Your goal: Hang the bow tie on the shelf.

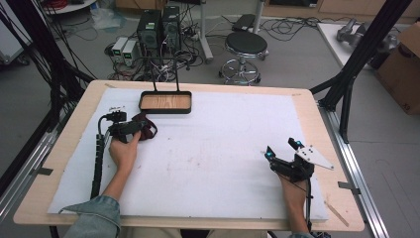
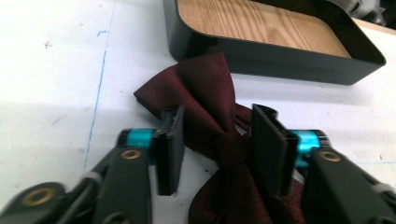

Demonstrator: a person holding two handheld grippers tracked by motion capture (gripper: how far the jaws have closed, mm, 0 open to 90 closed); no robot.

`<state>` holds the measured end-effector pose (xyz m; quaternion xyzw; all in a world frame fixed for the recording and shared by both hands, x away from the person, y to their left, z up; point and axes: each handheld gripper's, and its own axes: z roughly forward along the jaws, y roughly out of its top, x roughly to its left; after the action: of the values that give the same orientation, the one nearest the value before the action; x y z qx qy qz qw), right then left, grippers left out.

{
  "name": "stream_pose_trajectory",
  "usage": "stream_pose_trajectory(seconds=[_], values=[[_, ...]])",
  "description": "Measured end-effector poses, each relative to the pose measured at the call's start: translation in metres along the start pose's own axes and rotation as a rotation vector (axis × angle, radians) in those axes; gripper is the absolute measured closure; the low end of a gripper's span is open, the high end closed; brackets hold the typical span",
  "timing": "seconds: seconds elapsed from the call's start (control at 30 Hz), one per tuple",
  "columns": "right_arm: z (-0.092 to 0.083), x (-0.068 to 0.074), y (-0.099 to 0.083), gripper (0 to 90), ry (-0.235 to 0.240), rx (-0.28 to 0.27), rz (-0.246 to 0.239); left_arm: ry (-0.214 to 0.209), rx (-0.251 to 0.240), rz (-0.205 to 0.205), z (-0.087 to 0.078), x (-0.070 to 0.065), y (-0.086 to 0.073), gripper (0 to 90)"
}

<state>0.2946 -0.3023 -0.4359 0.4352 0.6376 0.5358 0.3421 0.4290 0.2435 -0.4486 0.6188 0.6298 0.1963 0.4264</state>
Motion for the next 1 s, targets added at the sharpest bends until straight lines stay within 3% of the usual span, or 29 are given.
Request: stream_pose_trajectory(seconds=[0.2,0.53,0.7,0.77,1.0], values=[[0.000,0.000,0.000,11.2,0.001,-0.002,-0.003,0.013,-0.019,0.069,-0.004,-0.008,0.001,75.9],[0.000,0.000,0.000,11.2,0.001,-0.003,-0.004,-0.024,-0.114,0.129,-0.024,-0.004,0.010,77.0],[0.000,0.000,0.000,11.1,0.000,-0.002,-0.004,-0.036,-0.187,0.206,-0.039,-0.005,0.019,77.0],[0.000,0.000,0.000,11.1,0.000,0.000,0.000,-0.055,-0.213,0.217,-0.044,-0.005,0.022,77.1],[0.000,0.000,0.000,11.2,-0.001,-0.002,-0.004,-0.093,-0.238,0.243,-0.053,-0.003,0.029,77.1]])
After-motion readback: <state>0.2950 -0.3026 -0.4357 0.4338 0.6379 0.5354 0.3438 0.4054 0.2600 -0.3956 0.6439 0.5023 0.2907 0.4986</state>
